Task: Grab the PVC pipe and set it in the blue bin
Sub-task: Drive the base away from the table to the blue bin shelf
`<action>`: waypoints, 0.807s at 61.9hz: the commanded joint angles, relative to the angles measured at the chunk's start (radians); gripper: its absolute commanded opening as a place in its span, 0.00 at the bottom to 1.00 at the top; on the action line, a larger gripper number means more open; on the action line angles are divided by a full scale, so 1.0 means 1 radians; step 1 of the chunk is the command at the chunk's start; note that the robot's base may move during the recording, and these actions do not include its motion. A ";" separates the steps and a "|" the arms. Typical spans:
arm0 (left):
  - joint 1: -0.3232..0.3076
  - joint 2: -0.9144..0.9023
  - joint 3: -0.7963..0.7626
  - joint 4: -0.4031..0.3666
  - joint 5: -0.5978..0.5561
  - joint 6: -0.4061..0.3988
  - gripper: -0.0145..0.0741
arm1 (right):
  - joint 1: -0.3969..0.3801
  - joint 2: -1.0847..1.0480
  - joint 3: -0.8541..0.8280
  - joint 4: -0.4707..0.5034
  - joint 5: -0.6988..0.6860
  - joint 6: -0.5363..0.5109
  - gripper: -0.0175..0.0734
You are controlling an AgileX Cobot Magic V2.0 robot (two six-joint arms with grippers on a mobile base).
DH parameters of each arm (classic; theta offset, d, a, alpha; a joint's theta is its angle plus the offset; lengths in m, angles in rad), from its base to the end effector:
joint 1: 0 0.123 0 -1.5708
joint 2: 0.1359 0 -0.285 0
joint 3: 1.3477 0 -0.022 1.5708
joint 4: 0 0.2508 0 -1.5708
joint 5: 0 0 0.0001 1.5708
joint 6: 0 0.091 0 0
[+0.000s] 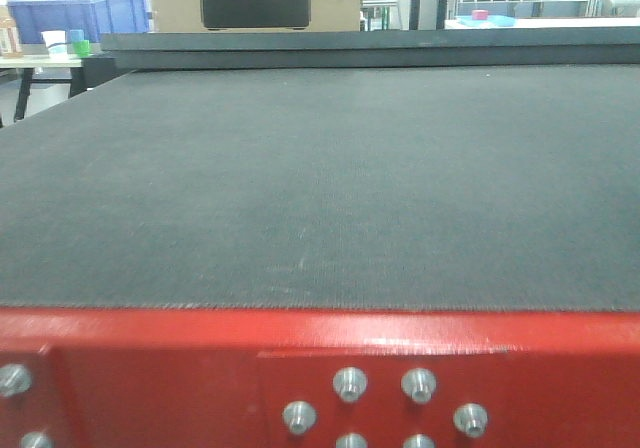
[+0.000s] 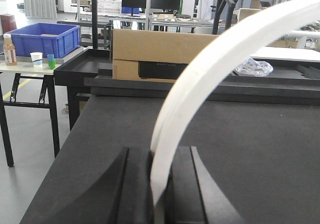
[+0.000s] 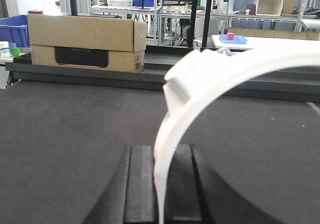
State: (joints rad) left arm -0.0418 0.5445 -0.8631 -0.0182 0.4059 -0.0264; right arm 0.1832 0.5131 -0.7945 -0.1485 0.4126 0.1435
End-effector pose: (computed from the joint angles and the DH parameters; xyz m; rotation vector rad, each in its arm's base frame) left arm 0.0911 -0.0045 0.4214 0.0046 1.5713 -0.0723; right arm 0.0892 0.0110 0.4024 -0.0957 1.6087 0.0996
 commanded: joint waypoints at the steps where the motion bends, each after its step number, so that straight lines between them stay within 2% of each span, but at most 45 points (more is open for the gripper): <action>1: -0.002 -0.006 0.001 -0.003 -0.031 0.003 0.04 | 0.000 -0.006 -0.008 -0.012 -0.028 -0.006 0.01; 50: -0.002 -0.057 0.001 -0.003 -0.033 0.003 0.04 | 0.000 -0.006 -0.008 -0.012 -0.028 -0.006 0.01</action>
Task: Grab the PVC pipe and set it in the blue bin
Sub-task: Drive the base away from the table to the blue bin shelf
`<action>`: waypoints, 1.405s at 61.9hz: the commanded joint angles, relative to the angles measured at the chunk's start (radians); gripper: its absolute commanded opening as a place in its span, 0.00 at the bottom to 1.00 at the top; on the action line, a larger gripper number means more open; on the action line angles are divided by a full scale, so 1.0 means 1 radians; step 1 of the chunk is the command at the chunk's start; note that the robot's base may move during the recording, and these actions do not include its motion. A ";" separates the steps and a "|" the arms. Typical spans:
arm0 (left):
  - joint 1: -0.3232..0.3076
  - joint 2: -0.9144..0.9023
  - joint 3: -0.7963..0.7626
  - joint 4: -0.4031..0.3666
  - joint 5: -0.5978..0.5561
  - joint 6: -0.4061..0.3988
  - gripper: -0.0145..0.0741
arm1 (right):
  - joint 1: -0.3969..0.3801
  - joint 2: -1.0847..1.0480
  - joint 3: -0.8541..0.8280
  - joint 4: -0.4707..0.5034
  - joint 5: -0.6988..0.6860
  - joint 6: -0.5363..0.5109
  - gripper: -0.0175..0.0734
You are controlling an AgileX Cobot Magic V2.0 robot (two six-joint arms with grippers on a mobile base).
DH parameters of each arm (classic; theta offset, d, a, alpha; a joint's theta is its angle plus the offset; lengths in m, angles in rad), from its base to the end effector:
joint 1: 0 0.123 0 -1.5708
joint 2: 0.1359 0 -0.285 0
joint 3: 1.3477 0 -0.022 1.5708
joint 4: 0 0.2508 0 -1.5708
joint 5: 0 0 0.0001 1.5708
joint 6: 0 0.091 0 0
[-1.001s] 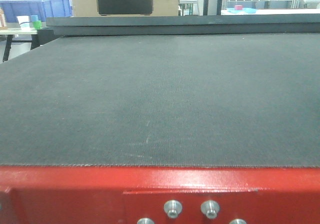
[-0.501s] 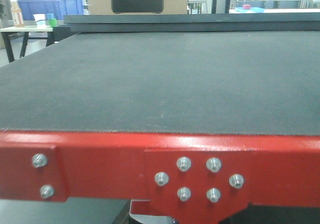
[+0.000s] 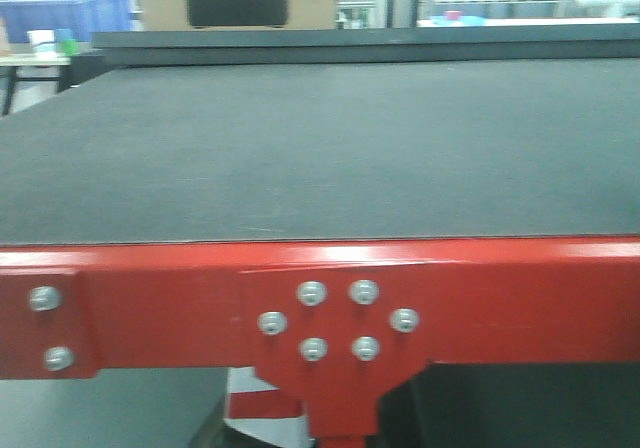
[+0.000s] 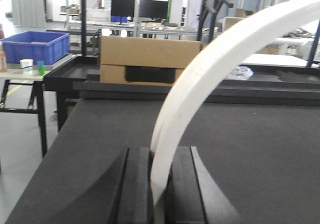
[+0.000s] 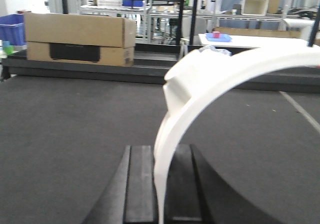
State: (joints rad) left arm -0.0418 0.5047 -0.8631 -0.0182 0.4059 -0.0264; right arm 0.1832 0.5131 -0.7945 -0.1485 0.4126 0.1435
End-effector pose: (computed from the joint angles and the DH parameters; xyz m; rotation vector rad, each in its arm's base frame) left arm 0.0792 -0.0040 0.4248 0.0047 1.5315 -0.0731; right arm 0.0892 0.0110 0.4024 -0.0957 1.6087 0.0996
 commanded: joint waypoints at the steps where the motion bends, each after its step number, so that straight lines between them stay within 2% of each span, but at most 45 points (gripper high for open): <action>1: -0.002 -0.017 0.001 -0.003 -0.033 0.003 0.04 | 0.000 -0.006 -0.008 -0.012 -0.028 -0.006 0.01; 87: -0.002 -0.018 0.001 -0.003 -0.035 0.003 0.04 | 0.000 -0.006 -0.008 -0.012 -0.028 -0.006 0.01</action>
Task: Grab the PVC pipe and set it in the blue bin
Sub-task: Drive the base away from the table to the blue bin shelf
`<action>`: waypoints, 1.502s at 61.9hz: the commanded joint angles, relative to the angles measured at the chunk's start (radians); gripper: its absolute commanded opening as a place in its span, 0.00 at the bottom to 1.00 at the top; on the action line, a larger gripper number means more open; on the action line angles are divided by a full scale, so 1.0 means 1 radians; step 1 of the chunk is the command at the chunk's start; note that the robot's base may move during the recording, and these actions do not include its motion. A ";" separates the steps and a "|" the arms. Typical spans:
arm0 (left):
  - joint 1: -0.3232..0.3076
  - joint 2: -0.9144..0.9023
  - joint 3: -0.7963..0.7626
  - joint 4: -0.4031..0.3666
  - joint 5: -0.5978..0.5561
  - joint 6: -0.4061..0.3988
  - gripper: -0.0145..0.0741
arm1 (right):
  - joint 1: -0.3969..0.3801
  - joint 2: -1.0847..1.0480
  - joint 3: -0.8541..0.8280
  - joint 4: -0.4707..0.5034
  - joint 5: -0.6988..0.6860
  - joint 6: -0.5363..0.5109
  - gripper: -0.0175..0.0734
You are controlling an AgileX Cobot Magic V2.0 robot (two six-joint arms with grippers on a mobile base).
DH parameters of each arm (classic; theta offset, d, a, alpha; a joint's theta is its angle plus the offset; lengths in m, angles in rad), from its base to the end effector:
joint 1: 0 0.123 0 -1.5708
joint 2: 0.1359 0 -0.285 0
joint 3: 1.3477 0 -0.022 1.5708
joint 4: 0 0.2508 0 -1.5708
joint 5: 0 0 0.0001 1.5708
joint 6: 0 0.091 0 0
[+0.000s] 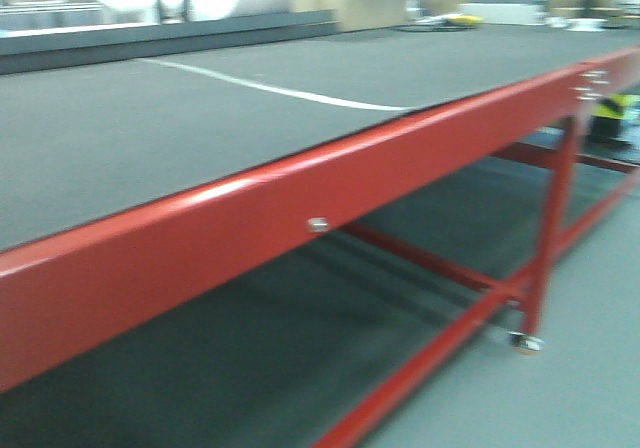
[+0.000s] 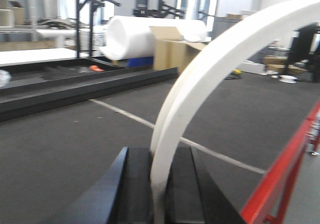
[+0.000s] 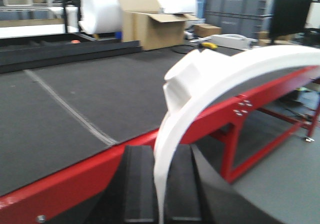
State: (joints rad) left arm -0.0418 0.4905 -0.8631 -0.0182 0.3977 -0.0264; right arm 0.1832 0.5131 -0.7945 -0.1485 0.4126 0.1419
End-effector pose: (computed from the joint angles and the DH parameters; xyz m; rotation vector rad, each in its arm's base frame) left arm 0.0748 -0.0038 0.4266 0.0046 1.5091 -0.0735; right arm 0.0892 0.0110 0.4024 -0.0970 1.6086 0.0984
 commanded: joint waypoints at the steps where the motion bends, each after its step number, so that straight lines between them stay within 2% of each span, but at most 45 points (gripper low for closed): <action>1: -0.002 -0.004 0.001 -0.003 -0.027 0.003 0.04 | 0.000 -0.006 -0.008 -0.012 -0.028 -0.005 0.01; 93: -0.002 -0.004 0.001 -0.003 -0.027 0.003 0.04 | 0.000 -0.006 -0.008 -0.012 -0.028 -0.005 0.01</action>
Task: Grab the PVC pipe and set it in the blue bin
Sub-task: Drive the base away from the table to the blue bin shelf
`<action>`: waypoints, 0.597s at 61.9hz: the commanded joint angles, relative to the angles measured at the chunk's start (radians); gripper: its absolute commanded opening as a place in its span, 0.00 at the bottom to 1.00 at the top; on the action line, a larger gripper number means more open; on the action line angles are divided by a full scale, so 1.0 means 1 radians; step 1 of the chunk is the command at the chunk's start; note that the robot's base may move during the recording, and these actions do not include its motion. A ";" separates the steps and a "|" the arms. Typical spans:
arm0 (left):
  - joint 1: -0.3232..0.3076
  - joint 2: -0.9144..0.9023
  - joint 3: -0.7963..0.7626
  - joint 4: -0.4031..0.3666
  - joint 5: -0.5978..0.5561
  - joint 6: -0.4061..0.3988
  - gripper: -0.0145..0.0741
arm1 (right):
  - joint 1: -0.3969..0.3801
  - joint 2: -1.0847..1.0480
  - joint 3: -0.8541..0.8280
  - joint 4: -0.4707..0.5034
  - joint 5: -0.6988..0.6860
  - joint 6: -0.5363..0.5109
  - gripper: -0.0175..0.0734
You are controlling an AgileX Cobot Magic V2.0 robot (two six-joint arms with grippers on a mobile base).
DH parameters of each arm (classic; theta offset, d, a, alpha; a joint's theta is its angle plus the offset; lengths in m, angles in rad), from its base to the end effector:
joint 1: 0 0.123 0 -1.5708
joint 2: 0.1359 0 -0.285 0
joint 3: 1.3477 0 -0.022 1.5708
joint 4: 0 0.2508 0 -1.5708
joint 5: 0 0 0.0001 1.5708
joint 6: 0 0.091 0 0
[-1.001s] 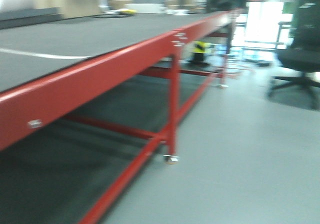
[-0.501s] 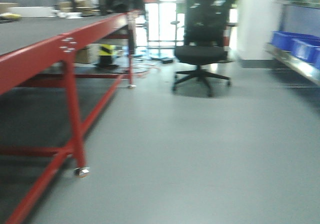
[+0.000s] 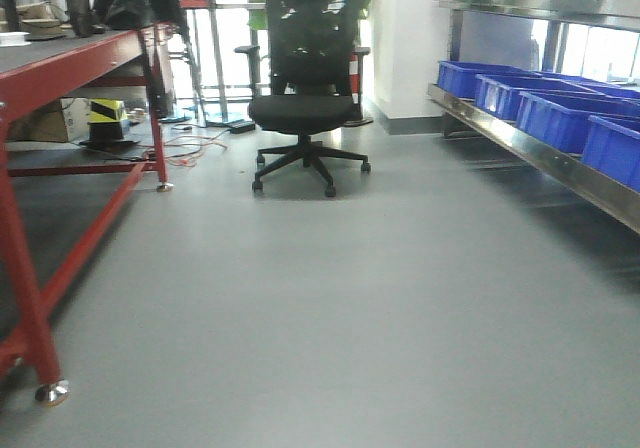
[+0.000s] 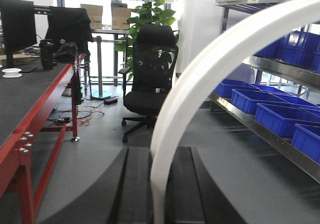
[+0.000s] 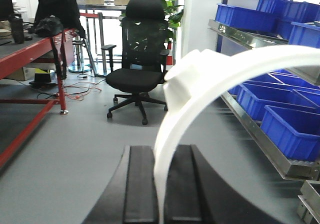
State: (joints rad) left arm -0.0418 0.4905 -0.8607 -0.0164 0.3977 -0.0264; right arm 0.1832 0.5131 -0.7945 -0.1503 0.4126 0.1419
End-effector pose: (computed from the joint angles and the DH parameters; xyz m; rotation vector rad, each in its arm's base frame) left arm 0.0752 -0.0037 0.4259 0.0053 1.5115 -0.0716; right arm 0.0892 0.0110 0.4024 -0.0978 1.6085 0.0965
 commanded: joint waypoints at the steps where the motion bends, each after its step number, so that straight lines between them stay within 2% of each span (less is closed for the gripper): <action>1: -0.002 -0.004 -0.002 -0.005 -0.027 0.003 0.04 | 0.000 -0.006 -0.008 -0.010 -0.028 -0.005 0.01; 37: -0.002 -0.004 -0.002 -0.005 -0.027 0.003 0.04 | 0.000 -0.006 -0.008 -0.010 -0.030 -0.005 0.01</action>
State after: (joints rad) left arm -0.0418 0.4905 -0.8607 -0.0164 0.3977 -0.0264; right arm 0.1832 0.5131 -0.7945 -0.1503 0.4093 0.1419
